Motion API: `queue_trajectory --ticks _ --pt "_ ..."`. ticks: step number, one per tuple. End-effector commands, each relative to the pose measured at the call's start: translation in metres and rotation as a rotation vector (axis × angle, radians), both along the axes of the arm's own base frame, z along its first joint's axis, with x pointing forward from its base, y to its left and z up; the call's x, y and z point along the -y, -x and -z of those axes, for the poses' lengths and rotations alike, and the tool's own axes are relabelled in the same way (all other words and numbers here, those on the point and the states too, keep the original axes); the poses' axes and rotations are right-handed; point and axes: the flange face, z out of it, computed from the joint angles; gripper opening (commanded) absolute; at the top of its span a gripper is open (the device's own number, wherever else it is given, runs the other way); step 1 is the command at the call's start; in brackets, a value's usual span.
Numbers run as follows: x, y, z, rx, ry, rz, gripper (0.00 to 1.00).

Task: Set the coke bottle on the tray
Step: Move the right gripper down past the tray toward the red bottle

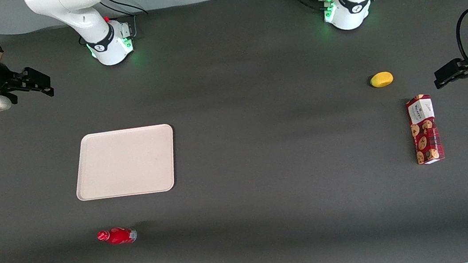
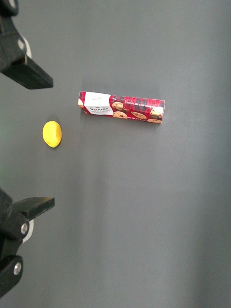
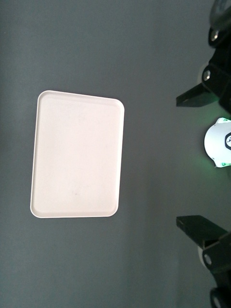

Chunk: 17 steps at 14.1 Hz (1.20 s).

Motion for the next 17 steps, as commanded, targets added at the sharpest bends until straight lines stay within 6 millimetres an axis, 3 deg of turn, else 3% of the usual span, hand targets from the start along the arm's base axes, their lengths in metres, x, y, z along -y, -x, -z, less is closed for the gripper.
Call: queue_trajectory --ticks 1,4,7,11,17 --pt "0.001 0.001 -0.002 0.015 -0.021 0.021 1.0" --pt "-0.001 -0.013 -0.001 0.023 -0.023 0.014 1.0" --pt "-0.013 -0.07 0.014 0.086 -0.023 -0.012 1.0" --pt "-0.019 -0.153 0.075 0.084 -0.042 -0.03 1.0" --pt "-0.013 -0.213 0.147 0.192 0.004 -0.083 1.0"
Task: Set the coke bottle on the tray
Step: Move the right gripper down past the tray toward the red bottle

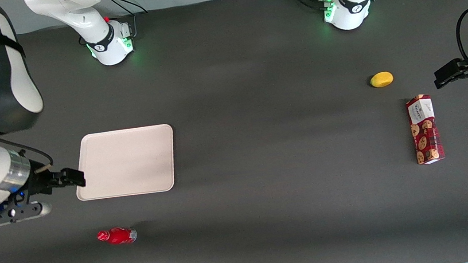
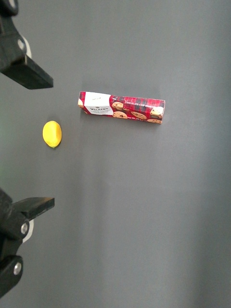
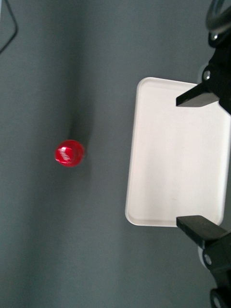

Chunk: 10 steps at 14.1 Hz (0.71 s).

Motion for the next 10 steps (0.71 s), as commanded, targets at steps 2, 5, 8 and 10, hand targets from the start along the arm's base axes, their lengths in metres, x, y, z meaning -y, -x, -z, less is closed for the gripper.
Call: queue_trajectory --ticks 2,5,8,10 --pt "0.002 -0.04 0.031 0.08 0.008 -0.052 1.0" --pt "0.005 -0.067 0.071 0.114 0.006 -0.049 1.0" --pt "0.001 -0.085 0.117 0.183 0.011 -0.059 1.0" --pt "-0.01 -0.089 0.134 0.2 0.005 -0.067 1.0"
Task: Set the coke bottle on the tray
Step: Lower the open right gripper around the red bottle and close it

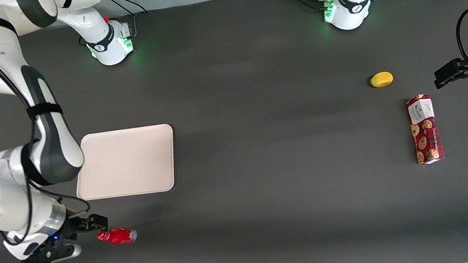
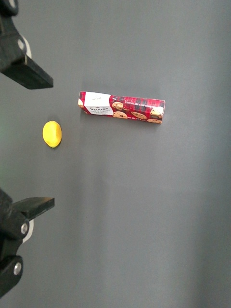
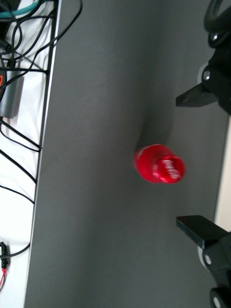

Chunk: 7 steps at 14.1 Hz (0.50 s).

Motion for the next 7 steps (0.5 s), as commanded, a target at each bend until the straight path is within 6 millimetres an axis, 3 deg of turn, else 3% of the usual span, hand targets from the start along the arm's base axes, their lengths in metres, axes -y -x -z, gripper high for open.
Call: queue_trajectory --ticks 1,4,7 --pt "-0.0142 -0.0119 0.0084 0.051 0.012 -0.032 1.0" --pt "-0.0156 -0.0134 0.0148 0.059 0.009 -0.031 0.97" --pt "-0.0153 -0.0134 0.0124 0.062 0.008 -0.038 0.73"
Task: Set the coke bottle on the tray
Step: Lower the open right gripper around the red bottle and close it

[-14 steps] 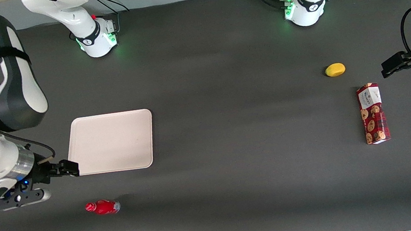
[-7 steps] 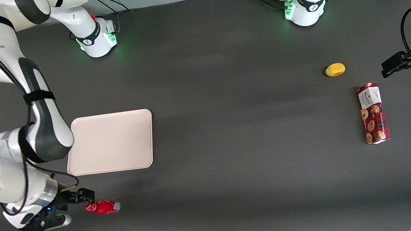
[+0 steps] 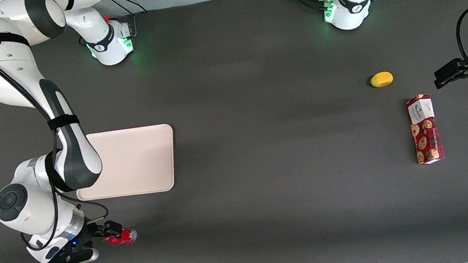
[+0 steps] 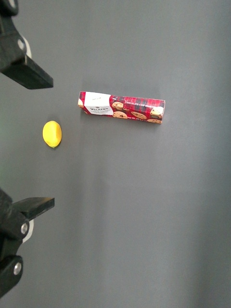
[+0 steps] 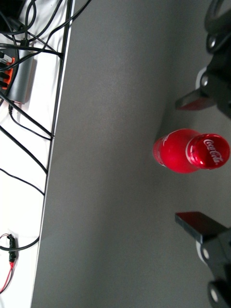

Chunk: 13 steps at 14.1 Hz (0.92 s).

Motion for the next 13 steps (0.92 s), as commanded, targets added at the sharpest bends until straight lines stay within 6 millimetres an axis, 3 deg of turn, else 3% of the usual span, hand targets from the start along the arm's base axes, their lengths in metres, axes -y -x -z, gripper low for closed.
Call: queue_trajectory --ticks 1,4,10,12,13 --pt "-0.001 -0.005 -0.009 0.025 0.011 -0.018 0.65" --pt "0.002 -0.004 -0.007 0.015 0.002 -0.004 0.51" --pt "0.001 -0.002 -0.01 0.006 0.003 -0.004 0.07" --pt "-0.002 0.0 -0.014 -0.014 0.003 -0.007 0.05" --pt "-0.001 0.001 -0.016 -0.014 0.006 -0.008 0.1"
